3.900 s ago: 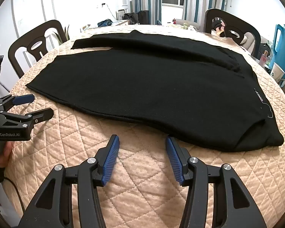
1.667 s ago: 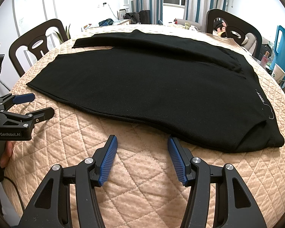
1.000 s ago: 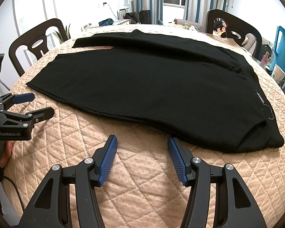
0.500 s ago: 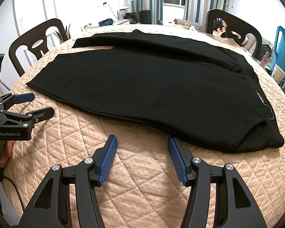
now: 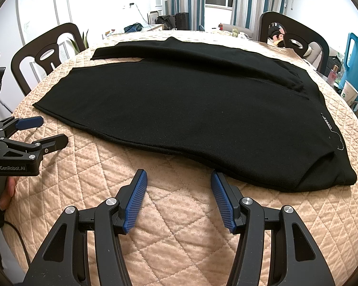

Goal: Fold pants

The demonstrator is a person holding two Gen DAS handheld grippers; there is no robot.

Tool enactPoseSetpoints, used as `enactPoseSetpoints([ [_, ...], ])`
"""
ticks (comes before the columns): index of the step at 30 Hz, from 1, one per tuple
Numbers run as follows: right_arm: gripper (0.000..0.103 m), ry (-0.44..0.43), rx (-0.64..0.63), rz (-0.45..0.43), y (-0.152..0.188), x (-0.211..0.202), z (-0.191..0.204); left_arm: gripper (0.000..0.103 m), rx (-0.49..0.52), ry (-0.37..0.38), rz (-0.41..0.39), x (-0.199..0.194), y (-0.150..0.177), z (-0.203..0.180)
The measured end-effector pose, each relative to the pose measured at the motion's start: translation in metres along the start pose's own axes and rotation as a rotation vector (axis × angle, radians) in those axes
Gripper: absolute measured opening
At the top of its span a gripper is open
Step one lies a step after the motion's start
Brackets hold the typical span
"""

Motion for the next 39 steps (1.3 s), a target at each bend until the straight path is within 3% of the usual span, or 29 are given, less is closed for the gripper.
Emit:
enactPoseSetpoints([
  [39,0.057,-0.006,0.003,0.001,-0.0006,-0.0006,-0.0051,0.103,0.0,0.0,0.0,0.0,0.0,0.0003],
])
Point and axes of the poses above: each gripper's, at about its wrist camera, not at the fingertips, and x roughly the way its jaws point, z to its left, y to its underside, the point moved 7 cm from there along x, roughly the way its jaws point, and after that the axes turned 7 degrees about -z, right-handed, at the moved point
